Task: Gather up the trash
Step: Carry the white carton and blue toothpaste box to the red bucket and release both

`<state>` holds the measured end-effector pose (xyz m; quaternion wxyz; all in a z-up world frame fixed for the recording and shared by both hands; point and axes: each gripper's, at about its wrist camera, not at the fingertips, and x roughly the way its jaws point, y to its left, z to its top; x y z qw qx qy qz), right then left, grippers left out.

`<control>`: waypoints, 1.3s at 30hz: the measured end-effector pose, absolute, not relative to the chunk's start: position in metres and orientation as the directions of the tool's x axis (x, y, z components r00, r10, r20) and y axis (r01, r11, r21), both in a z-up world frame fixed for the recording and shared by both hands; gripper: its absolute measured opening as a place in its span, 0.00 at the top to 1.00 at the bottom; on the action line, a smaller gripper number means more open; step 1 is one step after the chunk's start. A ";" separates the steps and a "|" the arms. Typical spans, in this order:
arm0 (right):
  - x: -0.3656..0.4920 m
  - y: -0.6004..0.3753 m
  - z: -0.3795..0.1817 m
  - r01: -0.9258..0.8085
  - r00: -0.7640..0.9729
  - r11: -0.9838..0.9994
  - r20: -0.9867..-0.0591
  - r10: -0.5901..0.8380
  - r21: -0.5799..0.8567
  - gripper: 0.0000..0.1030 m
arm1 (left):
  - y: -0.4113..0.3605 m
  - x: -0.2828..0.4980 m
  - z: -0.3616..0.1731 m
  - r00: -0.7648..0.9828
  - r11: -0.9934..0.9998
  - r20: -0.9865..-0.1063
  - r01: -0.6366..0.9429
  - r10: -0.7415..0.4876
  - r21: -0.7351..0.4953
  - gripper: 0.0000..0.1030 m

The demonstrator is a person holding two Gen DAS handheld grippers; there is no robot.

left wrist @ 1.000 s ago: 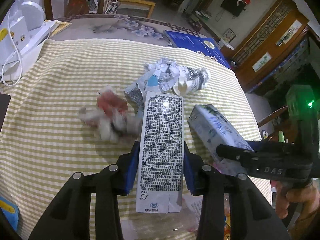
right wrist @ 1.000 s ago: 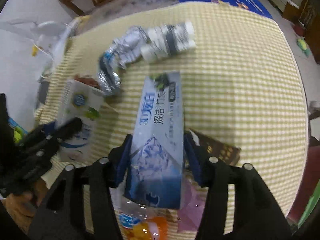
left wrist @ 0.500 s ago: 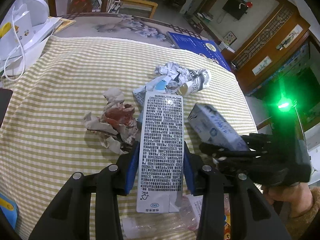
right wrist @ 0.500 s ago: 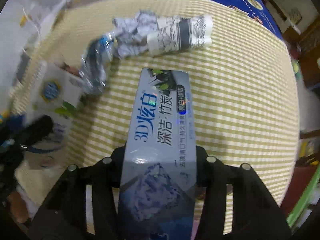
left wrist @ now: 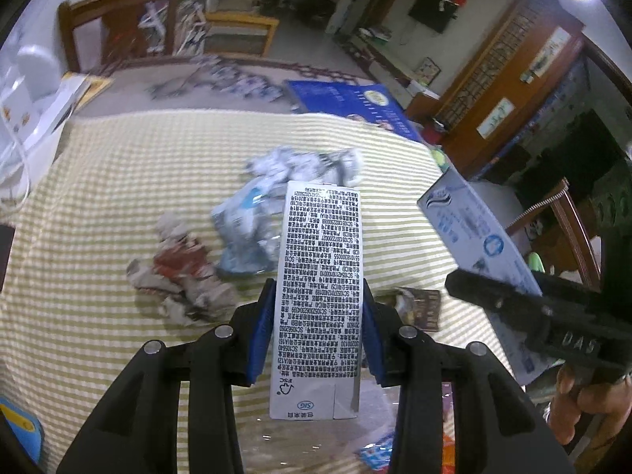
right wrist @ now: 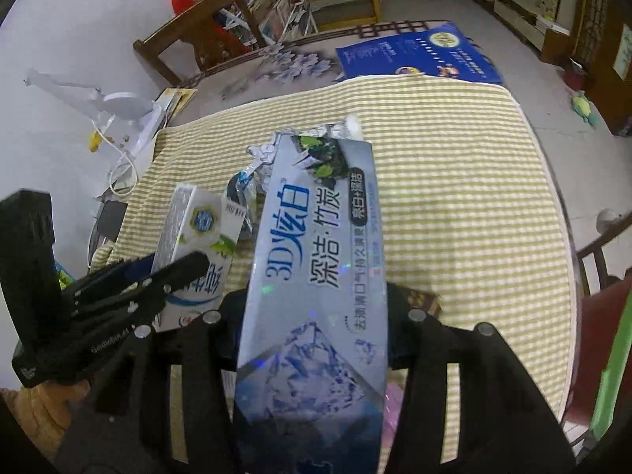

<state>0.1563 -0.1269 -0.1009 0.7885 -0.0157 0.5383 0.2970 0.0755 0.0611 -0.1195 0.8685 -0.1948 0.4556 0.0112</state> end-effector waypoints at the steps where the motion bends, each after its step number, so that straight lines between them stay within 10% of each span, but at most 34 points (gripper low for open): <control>1: 0.153 -0.134 -0.098 -0.475 0.253 0.827 -0.852 0.457 0.302 0.54 | 0.054 0.075 -0.114 0.591 0.930 -0.791 -0.180 -0.158 -0.320 0.64; 39: 0.101 -0.262 -0.075 -0.269 0.436 0.895 -0.783 0.443 0.356 0.54 | -0.053 0.055 -0.071 0.632 0.961 -0.744 0.006 -0.219 -0.278 0.66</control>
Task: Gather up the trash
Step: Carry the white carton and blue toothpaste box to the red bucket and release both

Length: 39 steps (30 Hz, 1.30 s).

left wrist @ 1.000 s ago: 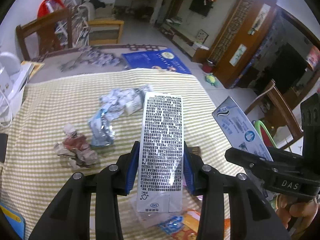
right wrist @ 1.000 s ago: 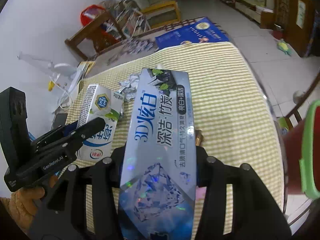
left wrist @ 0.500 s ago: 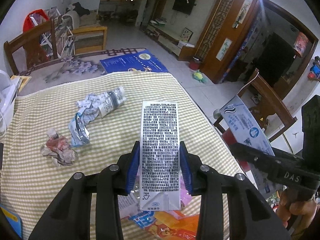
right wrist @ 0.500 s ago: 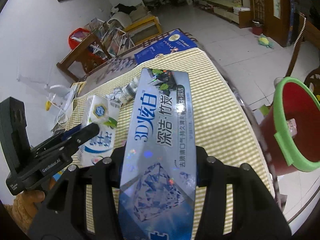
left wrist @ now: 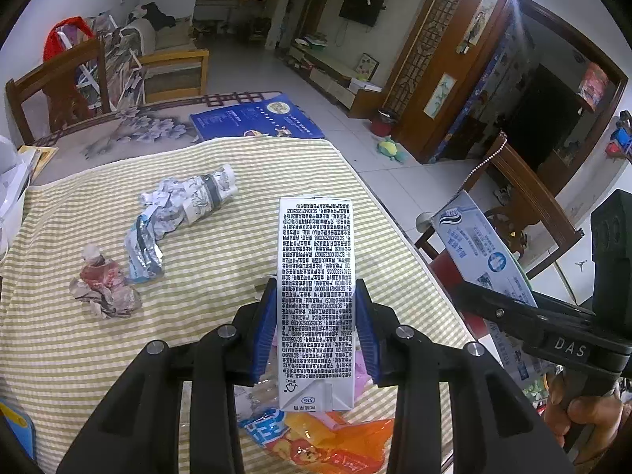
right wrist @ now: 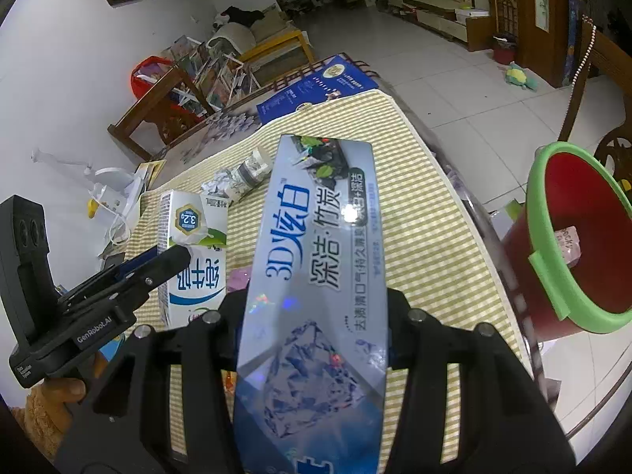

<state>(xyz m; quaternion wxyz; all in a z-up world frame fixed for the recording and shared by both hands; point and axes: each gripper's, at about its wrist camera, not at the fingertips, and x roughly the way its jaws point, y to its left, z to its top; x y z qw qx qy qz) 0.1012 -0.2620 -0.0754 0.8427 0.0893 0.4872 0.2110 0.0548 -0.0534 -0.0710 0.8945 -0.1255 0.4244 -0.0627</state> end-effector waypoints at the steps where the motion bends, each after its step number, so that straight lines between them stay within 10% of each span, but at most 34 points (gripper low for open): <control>1: 0.101 -0.265 -0.075 -0.265 0.439 0.896 -0.783 0.441 0.356 0.54 | -0.055 0.056 -0.071 0.631 0.961 -0.744 0.008 -0.220 -0.278 0.66; 39: 0.109 -0.471 -0.089 0.010 0.534 0.926 -0.785 0.313 0.376 0.54 | -0.250 0.125 -0.065 0.556 0.925 -0.740 0.261 -0.378 -0.276 0.66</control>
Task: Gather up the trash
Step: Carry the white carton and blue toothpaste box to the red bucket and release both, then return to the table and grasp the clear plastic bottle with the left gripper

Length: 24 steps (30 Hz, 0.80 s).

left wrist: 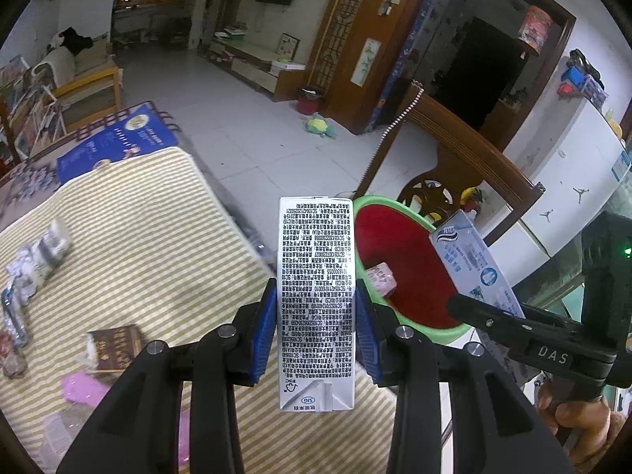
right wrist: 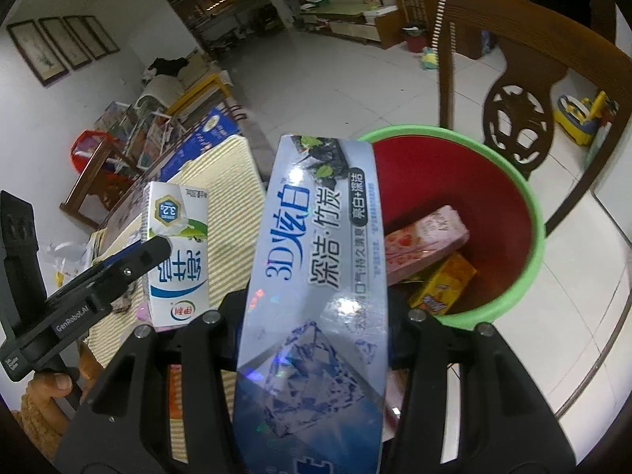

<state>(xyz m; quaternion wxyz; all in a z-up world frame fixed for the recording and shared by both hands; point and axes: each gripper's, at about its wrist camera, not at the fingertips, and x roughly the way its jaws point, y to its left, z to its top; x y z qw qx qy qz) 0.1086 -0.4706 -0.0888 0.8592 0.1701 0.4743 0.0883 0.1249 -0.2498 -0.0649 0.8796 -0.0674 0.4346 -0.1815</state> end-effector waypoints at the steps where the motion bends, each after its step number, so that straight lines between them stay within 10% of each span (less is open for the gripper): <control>1: 0.110 -0.478 -0.091 0.020 0.534 0.926 -0.787 0.309 0.377 0.54 | -0.255 0.127 -0.065 0.554 0.924 -0.740 0.265 -0.381 -0.277 0.66; 16: 0.144 -0.541 -0.116 0.136 0.547 0.927 -0.806 0.224 0.350 0.48 | -0.347 0.180 -0.059 0.508 0.864 -0.708 0.385 -0.491 -0.323 0.65; 18: 0.144 -0.547 -0.114 0.165 0.564 0.930 -0.805 0.184 0.329 0.28 | -0.354 0.186 -0.061 0.501 0.866 -0.716 0.388 -0.487 -0.317 0.39; 24: 0.130 -0.550 -0.107 0.173 0.578 0.941 -0.803 0.142 0.291 0.28 | -0.354 0.181 -0.061 0.522 0.870 -0.707 0.399 -0.477 -0.292 0.36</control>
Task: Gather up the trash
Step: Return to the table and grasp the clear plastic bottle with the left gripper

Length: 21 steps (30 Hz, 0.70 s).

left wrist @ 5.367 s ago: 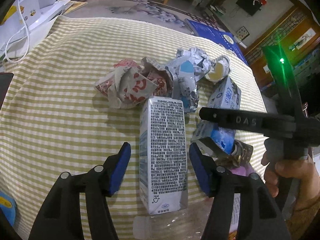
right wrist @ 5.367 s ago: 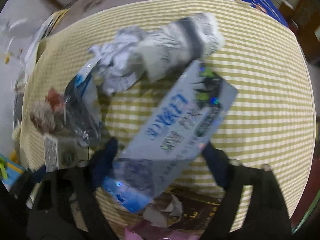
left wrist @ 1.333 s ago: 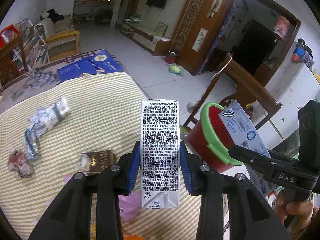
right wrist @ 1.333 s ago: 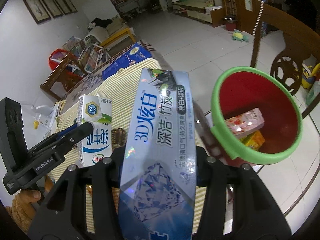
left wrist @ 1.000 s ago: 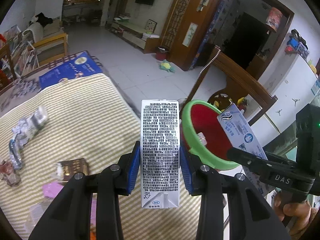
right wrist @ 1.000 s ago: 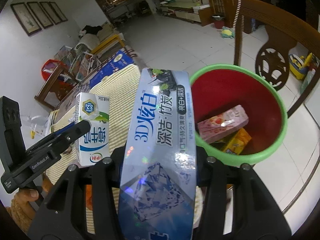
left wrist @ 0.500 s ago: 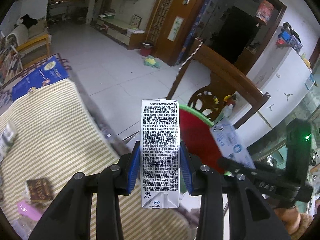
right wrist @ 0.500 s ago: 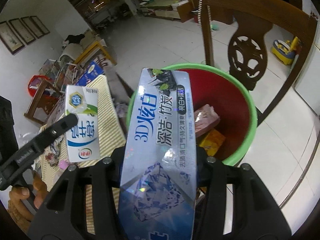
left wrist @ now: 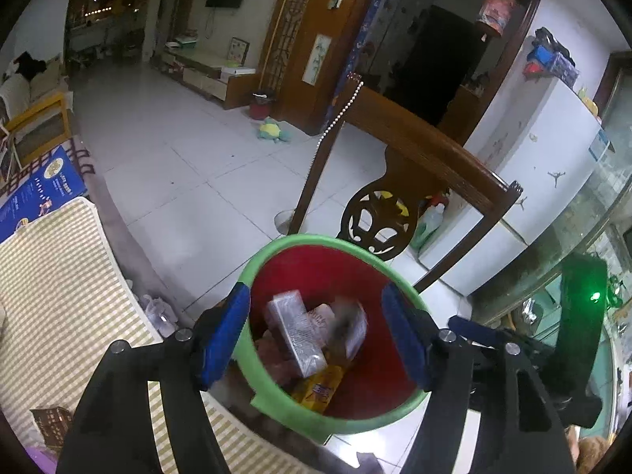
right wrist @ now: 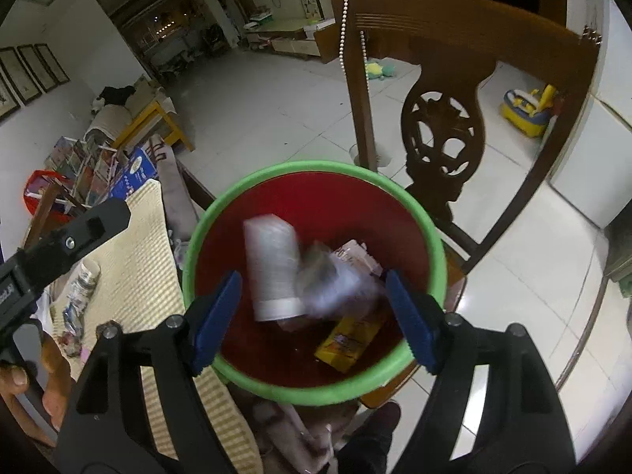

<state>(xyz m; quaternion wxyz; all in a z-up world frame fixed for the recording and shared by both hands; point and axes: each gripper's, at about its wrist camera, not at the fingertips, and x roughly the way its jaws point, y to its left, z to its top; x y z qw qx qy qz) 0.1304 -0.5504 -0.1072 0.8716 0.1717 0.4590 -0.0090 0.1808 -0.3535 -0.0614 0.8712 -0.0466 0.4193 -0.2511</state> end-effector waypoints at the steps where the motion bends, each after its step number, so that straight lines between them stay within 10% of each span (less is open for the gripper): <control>1: 0.127 -0.551 -0.107 0.180 0.580 0.936 -0.801 0.149 0.304 0.28 | -0.350 0.179 -0.062 0.521 0.870 -0.709 0.395 -0.476 -0.294 0.36; 21: 0.108 -0.333 -0.090 -0.239 0.476 0.954 -0.835 0.276 0.180 0.05 | -0.107 0.078 -0.077 0.594 0.975 -0.773 0.152 -0.222 -0.163 0.29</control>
